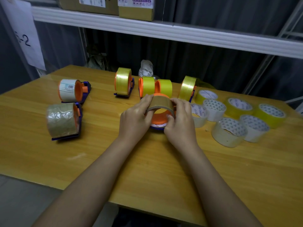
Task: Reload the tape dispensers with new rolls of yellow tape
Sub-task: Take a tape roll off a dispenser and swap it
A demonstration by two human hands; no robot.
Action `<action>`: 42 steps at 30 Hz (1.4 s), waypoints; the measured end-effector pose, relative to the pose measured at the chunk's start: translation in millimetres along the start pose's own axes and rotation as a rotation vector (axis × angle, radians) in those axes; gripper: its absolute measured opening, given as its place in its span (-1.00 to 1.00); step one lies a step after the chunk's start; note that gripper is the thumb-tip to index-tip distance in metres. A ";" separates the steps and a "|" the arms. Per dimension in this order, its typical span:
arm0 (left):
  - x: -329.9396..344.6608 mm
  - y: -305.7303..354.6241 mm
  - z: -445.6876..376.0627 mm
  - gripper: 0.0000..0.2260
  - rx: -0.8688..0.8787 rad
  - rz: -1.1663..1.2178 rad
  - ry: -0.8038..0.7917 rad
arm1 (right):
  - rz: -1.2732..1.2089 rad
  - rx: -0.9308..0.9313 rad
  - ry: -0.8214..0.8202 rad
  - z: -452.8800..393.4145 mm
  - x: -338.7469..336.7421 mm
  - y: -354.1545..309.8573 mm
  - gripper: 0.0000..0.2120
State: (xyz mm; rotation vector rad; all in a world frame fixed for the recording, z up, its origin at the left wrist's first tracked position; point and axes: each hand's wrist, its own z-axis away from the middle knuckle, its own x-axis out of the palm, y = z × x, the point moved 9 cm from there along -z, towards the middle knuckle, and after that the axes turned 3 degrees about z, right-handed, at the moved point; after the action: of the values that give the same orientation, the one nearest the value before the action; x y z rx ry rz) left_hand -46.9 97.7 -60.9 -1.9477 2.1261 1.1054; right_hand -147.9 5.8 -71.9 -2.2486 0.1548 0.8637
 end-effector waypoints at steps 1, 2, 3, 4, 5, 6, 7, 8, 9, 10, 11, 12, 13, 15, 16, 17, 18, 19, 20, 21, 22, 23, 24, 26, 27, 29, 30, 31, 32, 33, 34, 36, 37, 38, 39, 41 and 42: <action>-1.9 0.6 -0.3 -0.56 0.003 0.007 0.009 | -0.010 -0.006 0.026 0.7 -1.6 -1.9 -0.56; -3.6 1.4 -0.7 -0.56 0.008 0.012 0.018 | -0.021 -0.016 0.053 1.4 -3.6 -4.1 -0.56; -5.1 2.3 -0.9 -0.57 0.014 0.016 0.026 | -0.029 -0.027 0.080 2.3 -5.5 -6.0 -0.55; -6.0 3.1 -1.5 -0.57 0.021 0.020 0.032 | -0.030 -0.040 0.106 2.6 -7.6 -8.0 -0.55; -6.1 3.2 -1.8 -0.57 0.027 0.022 0.034 | -0.026 -0.052 0.132 3.2 -9.6 -9.5 -0.55; -6.0 2.8 -2.1 -0.56 0.028 0.025 0.035 | -0.021 -0.063 0.155 3.6 -11.3 -10.5 -0.55; -5.8 1.5 -2.4 -0.56 0.019 0.033 0.037 | -0.019 -0.074 0.173 3.6 -12.7 -11.3 -0.54; -5.6 -0.2 -2.8 -0.56 0.002 0.051 0.039 | -0.020 -0.082 0.183 3.7 -13.2 -11.4 -0.54; -4.7 -1.7 -3.1 -0.57 -0.019 0.076 0.038 | -0.023 -0.086 0.188 3.8 -13.0 -11.2 -0.53; -2.9 -2.6 -3.3 -0.57 -0.037 0.100 0.032 | -0.026 -0.089 0.192 3.8 -12.4 -10.9 -0.53; -0.3 -2.2 -3.7 -0.55 -0.049 0.121 0.020 | -0.026 -0.092 0.198 3.7 -12.0 -10.6 -0.52; 3.1 -1.6 -4.1 -0.53 -0.058 0.137 0.006 | -0.029 -0.097 0.209 3.6 -12.1 -10.8 -0.52; 6.0 -1.0 -4.2 -0.51 -0.072 0.145 -0.004 | -0.032 -0.102 0.219 3.2 -11.9 -10.8 -0.52; 9.7 -1.8 -3.7 -0.49 -0.109 0.155 -0.007 | -0.034 -0.111 0.222 1.6 -10.1 -10.4 -0.53; 9.4 -1.2 -3.6 -0.50 -0.111 0.151 -0.001 | -0.037 -0.107 0.213 0.2 -8.2 -9.4 -0.53; 7.9 0.5 -3.7 -0.51 -0.090 0.130 0.011 | -0.049 -0.094 0.199 -0.9 -6.7 -7.9 -0.53; 6.2 2.4 -3.8 -0.53 -0.055 0.094 0.022 | -0.059 -0.083 0.189 -1.8 -5.5 -6.0 -0.53; 4.9 3.5 -3.8 -0.56 -0.022 0.056 0.029 | -0.062 -0.083 0.193 -2.2 -5.5 -4.9 -0.54; 3.0 3.5 -4.3 -0.58 0.000 0.025 0.040 | -0.056 -0.090 0.208 -2.5 -6.6 -4.6 -0.55; 1.1 3.8 -4.7 -0.60 0.015 0.001 0.052 | -0.050 -0.100 0.226 -2.6 -8.4 -4.7 -0.56; -0.3 4.5 -4.7 -0.59 0.028 -0.015 0.061 | -0.047 -0.110 0.247 -3.0 -10.7 -4.8 -0.58; -1.7 5.9 -4.2 -0.58 0.039 -0.027 0.068 | -0.046 -0.122 0.268 -2.9 -12.5 -5.3 -0.59; -2.8 7.1 -4.2 -0.58 0.052 -0.039 0.075 | -0.044 -0.136 0.288 -2.5 -14.6 -6.6 -0.60; -5.4 8.7 -4.8 -0.58 0.068 -0.062 0.092 | -0.042 -0.153 0.323 -1.3 -18.6 -9.5 -0.62; -6.9 8.8 -4.7 -0.59 0.068 -0.065 0.104 | -0.043 -0.157 0.336 -0.6 -20.4 -10.5 -0.63; -9.4 7.8 -4.7 -0.60 0.066 -0.048 0.131 | -0.040 -0.169 0.353 -0.1 -22.5 -11.7 -0.64; -10.3 7.3 -4.4 -0.60 0.065 -0.033 0.142 | -0.034 -0.173 0.361 0.3 -23.4 -11.3 -0.64; -10.9 6.8 -4.9 -0.60 0.064 -0.021 0.150 | -0.033 -0.172 0.365 0.1 -24.1 -10.4 -0.65; -11.6 6.3 -4.8 -0.59 0.060 -0.014 0.154 | -0.037 -0.166 0.363 0.3 -24.1 -8.5 -0.65; -13.0 6.5 -5.5 -0.57 0.055 -0.014 0.159 | -0.045 -0.157 0.361 -0.1 -25.0 -6.3 -0.65; -14.7 6.7 -6.4 -0.52 0.054 -0.013 0.163 | -0.059 -0.151 0.365 -0.6 -26.8 -3.7 -0.65; -18.1 5.9 -9.7 -0.46 0.032 0.106 0.157 | -0.098 -0.146 0.376 -2.0 -31.2 1.2 -0.65; -18.8 4.1 -11.0 -0.46 0.000 0.215 0.152 | -0.115 -0.152 0.377 -2.0 -33.4 1.5 -0.65; -17.7 -0.1 -12.0 -0.50 -0.045 0.320 0.148 | -0.130 -0.173 0.375 -1.9 -34.7 0.0 -0.65; -15.5 -5.6 -13.0 -0.55 -0.108 0.407 0.139 | -0.140 -0.209 0.365 -1.5 -35.1 -3.9 -0.64; -1.5 -17.9 -14.8 -0.61 -0.280 0.602 0.043 | -0.150 -0.317 0.315 0.4 -32.0 -15.1 -0.60; 7.1 -20.5 -13.7 -0.58 -0.366 0.717 -0.026 | -0.147 -0.373 0.283 1.9 -28.8 -20.5 -0.58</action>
State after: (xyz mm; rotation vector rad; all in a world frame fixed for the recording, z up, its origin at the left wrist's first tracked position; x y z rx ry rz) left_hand -24.5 85.5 -63.6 -1.2339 2.8630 1.7015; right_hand -164.1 18.4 -43.0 -2.6873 -0.0478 0.5240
